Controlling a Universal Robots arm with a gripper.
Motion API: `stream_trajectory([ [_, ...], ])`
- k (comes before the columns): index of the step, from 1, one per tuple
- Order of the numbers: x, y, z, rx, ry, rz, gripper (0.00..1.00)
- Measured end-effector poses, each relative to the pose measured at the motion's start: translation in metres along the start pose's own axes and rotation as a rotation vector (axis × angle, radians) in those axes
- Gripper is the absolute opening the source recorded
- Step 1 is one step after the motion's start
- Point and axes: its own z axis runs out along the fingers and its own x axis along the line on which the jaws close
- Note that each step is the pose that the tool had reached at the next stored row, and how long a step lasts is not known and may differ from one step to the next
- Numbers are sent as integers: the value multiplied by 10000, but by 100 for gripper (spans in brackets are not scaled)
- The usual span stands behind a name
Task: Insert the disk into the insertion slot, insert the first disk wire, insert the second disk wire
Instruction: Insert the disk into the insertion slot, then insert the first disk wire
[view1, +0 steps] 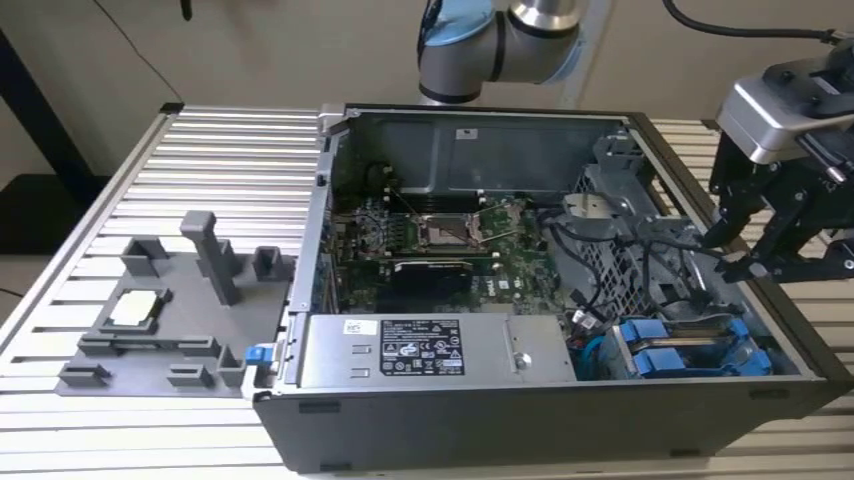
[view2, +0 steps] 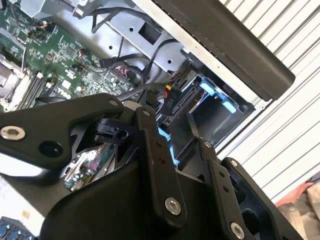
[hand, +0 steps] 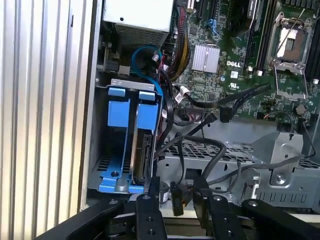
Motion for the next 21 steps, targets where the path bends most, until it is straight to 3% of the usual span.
stream_trajectory([
  [5,12,-83,14,-23,-14,-154,40],
  [21,9,-55,13,-6,-13,-158,40],
])
